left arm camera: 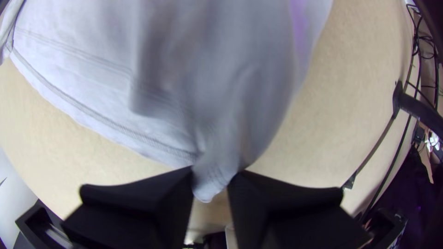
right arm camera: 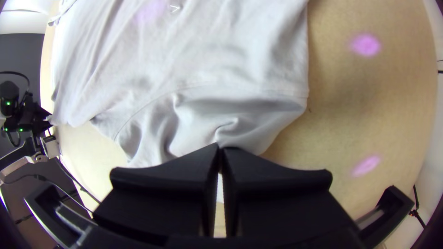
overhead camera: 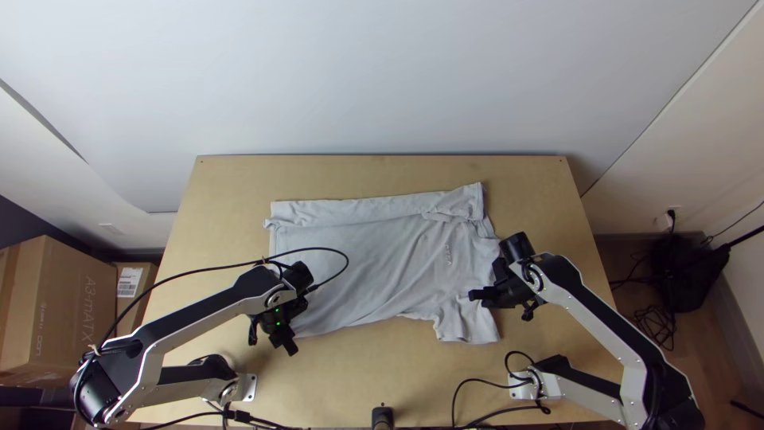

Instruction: Fold the t-shirt

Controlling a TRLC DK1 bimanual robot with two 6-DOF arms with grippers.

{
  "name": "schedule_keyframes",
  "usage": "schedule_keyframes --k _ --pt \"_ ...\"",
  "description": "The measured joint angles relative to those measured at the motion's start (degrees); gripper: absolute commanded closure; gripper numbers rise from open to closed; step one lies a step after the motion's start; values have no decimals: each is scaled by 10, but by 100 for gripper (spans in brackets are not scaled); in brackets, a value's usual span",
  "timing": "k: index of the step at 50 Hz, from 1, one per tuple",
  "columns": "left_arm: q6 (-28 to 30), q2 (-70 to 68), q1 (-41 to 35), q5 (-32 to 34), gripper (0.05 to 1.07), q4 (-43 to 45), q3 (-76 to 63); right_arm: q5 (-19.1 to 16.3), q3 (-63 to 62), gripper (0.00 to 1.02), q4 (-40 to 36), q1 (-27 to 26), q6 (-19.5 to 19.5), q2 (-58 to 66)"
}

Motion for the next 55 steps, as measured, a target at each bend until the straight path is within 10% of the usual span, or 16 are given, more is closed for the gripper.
schedule_keyframes --k 23,55 --pt "93 -144 196 9 104 19 -40 25 0 100 5 -133 -67 29" --pt "105 -92 259 17 104 87 42 52 142 100 52 -85 -86 45"
